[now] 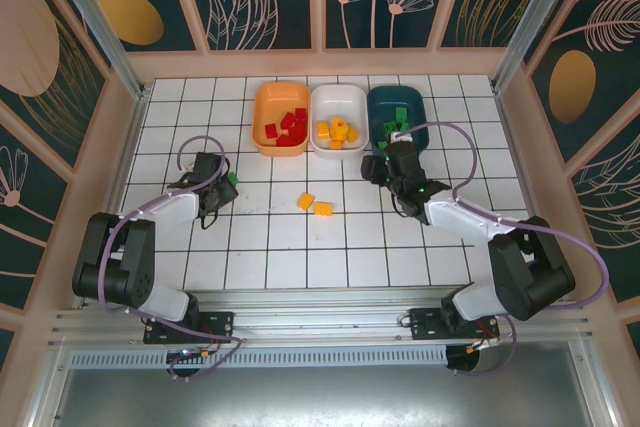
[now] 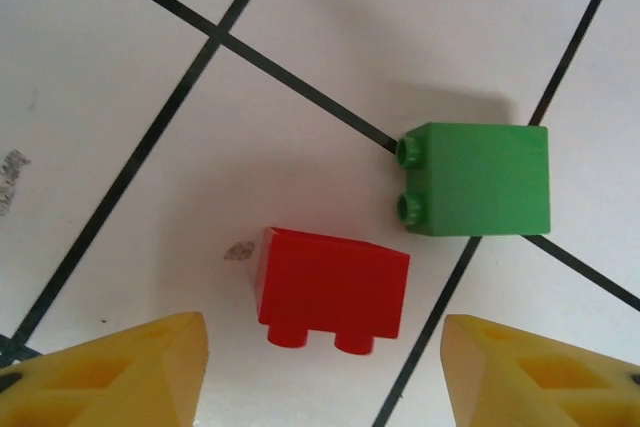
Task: Sort the legos into containers by color
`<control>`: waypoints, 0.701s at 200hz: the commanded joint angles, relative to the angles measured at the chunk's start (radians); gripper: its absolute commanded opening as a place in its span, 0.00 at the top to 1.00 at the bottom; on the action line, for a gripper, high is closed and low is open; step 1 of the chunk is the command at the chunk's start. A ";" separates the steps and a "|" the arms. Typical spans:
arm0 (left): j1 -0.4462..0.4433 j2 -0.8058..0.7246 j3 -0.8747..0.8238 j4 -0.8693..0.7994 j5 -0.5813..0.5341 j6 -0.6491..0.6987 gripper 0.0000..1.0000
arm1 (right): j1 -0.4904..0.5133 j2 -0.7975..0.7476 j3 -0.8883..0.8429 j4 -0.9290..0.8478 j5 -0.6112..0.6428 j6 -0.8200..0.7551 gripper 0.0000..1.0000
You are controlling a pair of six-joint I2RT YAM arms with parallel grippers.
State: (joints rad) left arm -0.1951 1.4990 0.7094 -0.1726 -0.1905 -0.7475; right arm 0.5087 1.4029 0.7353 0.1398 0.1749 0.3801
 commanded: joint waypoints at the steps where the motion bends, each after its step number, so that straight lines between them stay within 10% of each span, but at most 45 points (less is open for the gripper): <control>1: 0.005 0.007 0.006 0.033 -0.055 0.058 0.42 | 0.002 -0.027 -0.023 0.064 0.001 0.025 0.36; 101: 0.005 0.076 0.019 0.112 -0.073 0.160 0.49 | 0.004 -0.024 -0.032 0.078 -0.012 0.034 0.38; 140: 0.005 0.106 0.028 0.132 -0.061 0.165 0.67 | 0.005 -0.025 -0.034 0.081 -0.008 0.033 0.39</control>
State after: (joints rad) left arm -0.1951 1.5810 0.7109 -0.0689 -0.2672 -0.6033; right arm 0.5087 1.4014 0.7170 0.1844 0.1562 0.3996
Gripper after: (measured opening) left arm 0.373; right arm 0.614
